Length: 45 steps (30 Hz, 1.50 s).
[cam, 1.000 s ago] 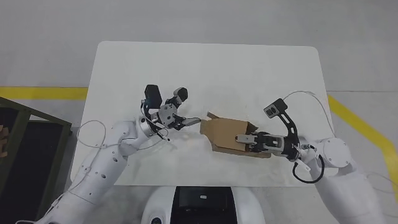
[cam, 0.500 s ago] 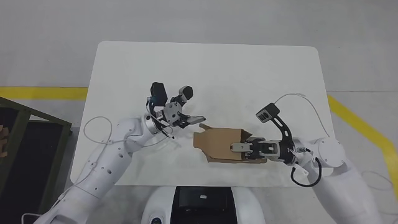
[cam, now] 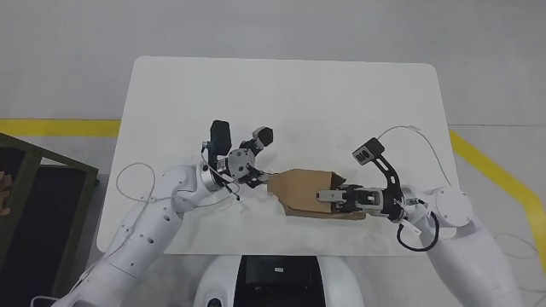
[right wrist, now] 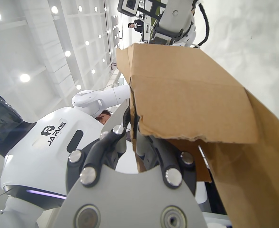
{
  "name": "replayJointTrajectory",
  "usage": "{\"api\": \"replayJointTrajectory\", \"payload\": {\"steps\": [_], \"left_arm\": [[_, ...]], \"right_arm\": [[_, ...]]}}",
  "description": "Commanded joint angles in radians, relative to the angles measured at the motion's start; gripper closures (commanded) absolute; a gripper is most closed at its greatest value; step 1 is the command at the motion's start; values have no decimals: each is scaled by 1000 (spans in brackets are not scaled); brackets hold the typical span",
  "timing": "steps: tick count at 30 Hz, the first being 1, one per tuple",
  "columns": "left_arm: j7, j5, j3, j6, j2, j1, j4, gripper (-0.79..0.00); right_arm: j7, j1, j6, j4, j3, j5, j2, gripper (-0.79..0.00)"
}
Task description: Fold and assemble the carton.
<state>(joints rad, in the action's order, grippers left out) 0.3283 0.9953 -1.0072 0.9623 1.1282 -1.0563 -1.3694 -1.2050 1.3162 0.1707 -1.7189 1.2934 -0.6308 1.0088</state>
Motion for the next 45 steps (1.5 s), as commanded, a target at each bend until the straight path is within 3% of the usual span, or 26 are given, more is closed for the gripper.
{"api": "replayJointTrajectory", "payload": {"steps": [1, 45], "left_arm": [[-2, 3, -3, 4, 0, -7, -7, -785], [-61, 17, 3, 32, 29, 16, 5, -785]], "right_arm": [[0, 0, 0, 0, 0, -1, 0, 0], [-6, 5, -20, -25, -6, 0, -3, 0]]}}
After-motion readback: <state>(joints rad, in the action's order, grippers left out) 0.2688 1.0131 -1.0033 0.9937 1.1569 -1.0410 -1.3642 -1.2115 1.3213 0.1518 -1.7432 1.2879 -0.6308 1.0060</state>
